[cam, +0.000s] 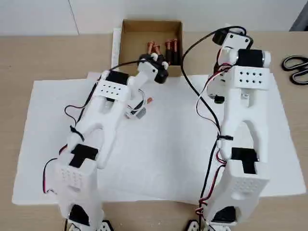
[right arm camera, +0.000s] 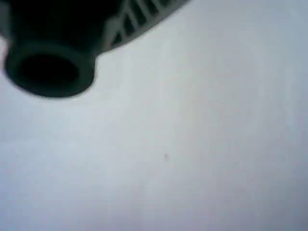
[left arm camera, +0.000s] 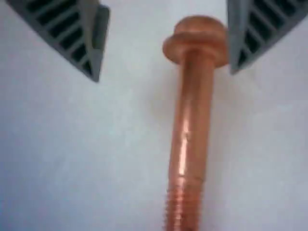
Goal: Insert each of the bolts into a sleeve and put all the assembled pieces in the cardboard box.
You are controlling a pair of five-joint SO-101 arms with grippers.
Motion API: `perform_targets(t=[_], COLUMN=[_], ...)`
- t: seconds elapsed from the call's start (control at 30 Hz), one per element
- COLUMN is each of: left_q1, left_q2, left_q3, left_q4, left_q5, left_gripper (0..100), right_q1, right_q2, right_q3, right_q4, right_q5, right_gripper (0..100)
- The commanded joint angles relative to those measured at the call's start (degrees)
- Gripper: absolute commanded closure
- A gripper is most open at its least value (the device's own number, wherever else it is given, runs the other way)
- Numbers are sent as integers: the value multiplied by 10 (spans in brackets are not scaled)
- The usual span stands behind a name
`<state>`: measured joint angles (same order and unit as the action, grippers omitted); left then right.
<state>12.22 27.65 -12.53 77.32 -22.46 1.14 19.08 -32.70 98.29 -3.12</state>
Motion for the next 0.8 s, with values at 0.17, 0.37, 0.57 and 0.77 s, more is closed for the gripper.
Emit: perform_targets(t=[0.17, 0.37, 0.57, 0.77], left_q1=[-3, -3, -2, -1], left_q2=[31, 49, 51, 51], left_q3=[-24, -24, -24, -24], left_q4=[-41, -55, -55, -53], left_q5=[-2, -2, -2, -2], left_gripper=[836, 837, 904, 935], right_q1=[2, 2, 2, 2], right_q2=[-37, -37, -36, -36], right_q3=[-3, -3, -3, -3], right_q4=[7, 7, 7, 7], right_q5=[-1, -2, -2, -2], right_gripper=[995, 995, 995, 995])
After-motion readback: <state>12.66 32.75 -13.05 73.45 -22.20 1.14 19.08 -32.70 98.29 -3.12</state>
